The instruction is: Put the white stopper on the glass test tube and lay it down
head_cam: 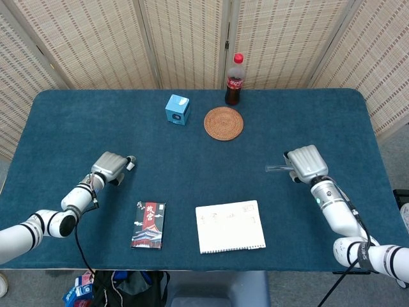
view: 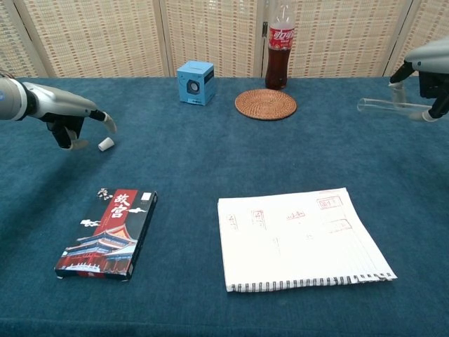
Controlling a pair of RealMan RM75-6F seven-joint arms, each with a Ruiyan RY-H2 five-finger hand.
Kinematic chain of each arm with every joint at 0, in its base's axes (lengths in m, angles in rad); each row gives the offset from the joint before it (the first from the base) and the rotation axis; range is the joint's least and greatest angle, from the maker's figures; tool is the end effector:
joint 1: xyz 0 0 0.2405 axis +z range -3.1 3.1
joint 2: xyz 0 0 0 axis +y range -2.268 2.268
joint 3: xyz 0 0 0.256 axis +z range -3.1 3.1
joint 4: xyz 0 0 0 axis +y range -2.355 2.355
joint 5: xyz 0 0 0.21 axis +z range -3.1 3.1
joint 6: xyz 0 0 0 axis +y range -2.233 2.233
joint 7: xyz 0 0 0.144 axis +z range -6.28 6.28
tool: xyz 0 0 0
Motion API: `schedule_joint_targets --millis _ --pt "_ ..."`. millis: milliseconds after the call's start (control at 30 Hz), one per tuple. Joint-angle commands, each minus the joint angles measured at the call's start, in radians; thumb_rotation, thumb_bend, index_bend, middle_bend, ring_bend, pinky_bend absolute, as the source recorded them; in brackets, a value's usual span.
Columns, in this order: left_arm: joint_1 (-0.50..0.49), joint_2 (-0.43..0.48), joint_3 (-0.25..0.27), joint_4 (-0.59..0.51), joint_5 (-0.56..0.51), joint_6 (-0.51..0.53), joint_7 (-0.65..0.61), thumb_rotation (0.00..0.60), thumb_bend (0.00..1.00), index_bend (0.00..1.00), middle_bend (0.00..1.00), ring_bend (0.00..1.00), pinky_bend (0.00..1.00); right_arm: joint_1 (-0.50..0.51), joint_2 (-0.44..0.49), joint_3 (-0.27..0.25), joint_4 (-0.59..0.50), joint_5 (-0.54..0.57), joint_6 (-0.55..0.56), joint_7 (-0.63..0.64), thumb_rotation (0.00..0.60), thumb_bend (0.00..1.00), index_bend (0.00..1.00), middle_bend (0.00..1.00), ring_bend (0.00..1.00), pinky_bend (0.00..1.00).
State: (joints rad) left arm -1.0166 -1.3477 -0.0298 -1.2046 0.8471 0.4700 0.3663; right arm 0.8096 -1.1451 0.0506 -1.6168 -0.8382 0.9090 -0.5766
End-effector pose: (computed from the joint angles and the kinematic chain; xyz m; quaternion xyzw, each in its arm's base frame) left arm -0.1999 0.4329 0.0414 -0.8138 -0.3462 -0.1381 0.4458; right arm -0.2124 -0.3673 0.1014 0.7605 -0.3089 0.1928 0.5377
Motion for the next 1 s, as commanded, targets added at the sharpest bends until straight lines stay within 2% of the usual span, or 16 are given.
schedule_joint_targets --millis 33,500,1000 --pt "-0.011 -0.007 0.011 0.006 -0.013 -0.007 0.003 0.6 0.53 0.14 0.99 1.0 1.0 -0.002 0.0 0.0 0.003 0.001 -0.001 0.002 0.6 0.62 0.8 1.0 1.0 1.0" --pt "-0.043 0.0 0.08 -0.001 -0.075 0.003 0.027 0.6 0.53 0.13 0.99 1.0 1.0 -0.009 -0.015 0.001 0.033 -0.006 -0.019 0.021 0.6 0.62 0.8 1.0 1.0 1.0" --pt "-0.017 0.081 0.137 -0.11 -0.07 0.07 0.033 0.6 0.53 0.14 0.99 1.0 1.0 -0.015 -0.026 0.007 0.021 -0.024 -0.008 0.026 0.6 0.62 0.8 1.0 1.0 1.0"
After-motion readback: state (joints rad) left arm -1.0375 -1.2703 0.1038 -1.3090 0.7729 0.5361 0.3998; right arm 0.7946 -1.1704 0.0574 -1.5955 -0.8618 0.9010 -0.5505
